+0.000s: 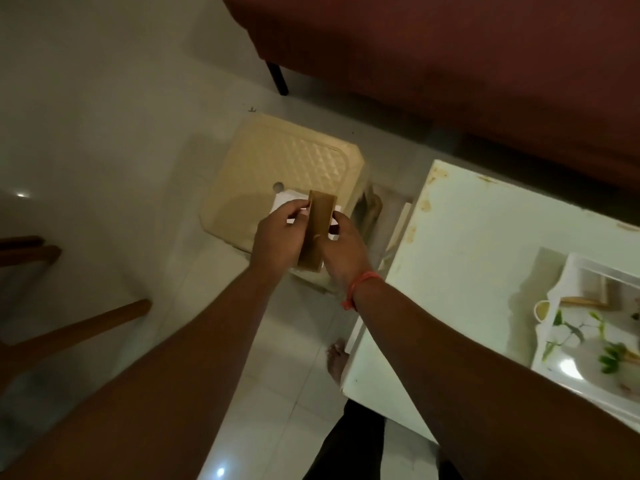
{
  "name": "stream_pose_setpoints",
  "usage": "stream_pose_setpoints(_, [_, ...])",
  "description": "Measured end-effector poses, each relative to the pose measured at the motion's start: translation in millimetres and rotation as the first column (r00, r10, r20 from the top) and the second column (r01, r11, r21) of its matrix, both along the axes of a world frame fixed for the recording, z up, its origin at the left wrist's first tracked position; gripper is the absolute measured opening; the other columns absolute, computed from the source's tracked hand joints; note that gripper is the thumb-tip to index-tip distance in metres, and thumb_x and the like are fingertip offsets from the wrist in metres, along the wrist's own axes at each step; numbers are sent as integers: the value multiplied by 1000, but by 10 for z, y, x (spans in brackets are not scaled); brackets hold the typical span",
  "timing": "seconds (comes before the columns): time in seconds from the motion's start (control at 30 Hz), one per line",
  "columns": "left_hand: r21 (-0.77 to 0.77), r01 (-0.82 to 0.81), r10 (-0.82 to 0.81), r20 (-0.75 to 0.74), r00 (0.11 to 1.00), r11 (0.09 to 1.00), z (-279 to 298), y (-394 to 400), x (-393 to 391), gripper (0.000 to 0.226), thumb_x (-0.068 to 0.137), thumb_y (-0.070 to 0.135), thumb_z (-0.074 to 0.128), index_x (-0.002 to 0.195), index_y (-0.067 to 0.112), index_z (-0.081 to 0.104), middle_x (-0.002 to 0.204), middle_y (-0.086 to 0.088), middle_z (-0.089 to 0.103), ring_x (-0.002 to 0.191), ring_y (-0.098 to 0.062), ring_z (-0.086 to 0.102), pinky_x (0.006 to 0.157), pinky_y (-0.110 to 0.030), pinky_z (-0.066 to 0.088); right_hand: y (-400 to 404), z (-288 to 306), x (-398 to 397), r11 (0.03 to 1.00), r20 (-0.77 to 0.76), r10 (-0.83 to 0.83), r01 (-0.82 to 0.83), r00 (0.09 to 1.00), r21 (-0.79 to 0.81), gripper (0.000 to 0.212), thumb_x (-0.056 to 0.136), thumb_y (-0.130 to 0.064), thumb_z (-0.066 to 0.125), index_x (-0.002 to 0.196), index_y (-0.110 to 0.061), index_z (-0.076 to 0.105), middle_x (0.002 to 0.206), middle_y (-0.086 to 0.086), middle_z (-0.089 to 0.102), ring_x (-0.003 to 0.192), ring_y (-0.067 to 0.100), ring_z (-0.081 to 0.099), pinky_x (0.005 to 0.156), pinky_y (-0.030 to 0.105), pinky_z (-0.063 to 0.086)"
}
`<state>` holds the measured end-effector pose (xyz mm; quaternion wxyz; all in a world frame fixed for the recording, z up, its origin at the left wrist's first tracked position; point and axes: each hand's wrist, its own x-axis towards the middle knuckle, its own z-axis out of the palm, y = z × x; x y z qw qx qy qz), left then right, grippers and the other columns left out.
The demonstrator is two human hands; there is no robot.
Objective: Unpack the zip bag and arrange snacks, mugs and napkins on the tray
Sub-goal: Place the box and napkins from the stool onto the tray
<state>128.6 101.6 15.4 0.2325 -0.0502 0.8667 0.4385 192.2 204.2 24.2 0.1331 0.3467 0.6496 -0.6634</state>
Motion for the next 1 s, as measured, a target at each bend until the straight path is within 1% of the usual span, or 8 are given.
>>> stream_pose_setpoints(0.13, [21,49,-49,-13,999,999,45,489,513,28,99,30,51,122,31,66,114,10,67,106,-14,63,96,-42,54,457,40,518,999,-33,-29,30,999,19,41,88,-5,55,124,-23,60,107,-3,67,96,16,66,82,25,58])
stream_pose_setpoints(0.2, [44,99,-102,57,993,994,59,843,855,31,99,32,50,128,29,63,118,8,66,108,-14,62,99,-42,53,778,46,898,996,3,-69,69,998,48,47,89,-7,55,133,-24,56,116,-2,64,97,18,66,76,19,56])
stream_pose_setpoints(0.3, [153,132,-158,170,973,979,27,1378,1400,34,91,40,50,122,35,64,119,7,67,109,-16,64,95,-48,55,1257,102,1535,986,49,-148,143,988,83,51,92,-6,54,137,-28,52,112,-12,57,84,4,63,59,5,47])
stream_pose_setpoints(0.37, [174,186,-218,190,957,967,1,1730,1794,30,95,32,50,121,36,65,118,9,66,109,-15,64,94,-49,56,1579,136,1980,973,67,-211,203,975,105,53,88,0,53,130,-33,55,109,-10,59,84,6,66,63,12,52])
stream_pose_setpoints(0.5, [248,244,-308,267,913,938,-40,2335,2469,32,99,19,48,123,32,65,118,9,66,106,-13,65,91,-48,57,2067,52,2696,934,108,-321,296,941,198,48,75,-8,53,113,-34,62,107,5,64,89,27,69,78,47,61])
stream_pose_setpoints(0.7, [291,265,-361,353,863,919,-133,2943,2941,41,96,13,44,127,32,62,122,6,65,108,-14,64,92,-47,57,2537,-329,3167,888,172,-427,375,888,267,45,70,-26,54,113,-41,59,106,3,66,93,22,68,84,47,58])
stream_pose_setpoints(0.8, [305,266,-377,402,834,915,-200,3158,2991,46,98,4,39,133,25,58,121,4,63,107,-14,63,96,-46,55,2644,-368,3185,875,152,-448,397,881,277,39,73,-18,57,108,-34,59,101,0,68,92,20,68,81,45,60])
stream_pose_setpoints(1.0, [268,274,-367,406,837,923,-311,3349,2936,52,96,-1,36,136,25,56,123,-3,65,109,-22,62,93,-41,53,2735,-283,3073,877,129,-463,432,877,211,50,80,-8,56,128,-20,52,105,4,68,95,23,67,80,38,58])
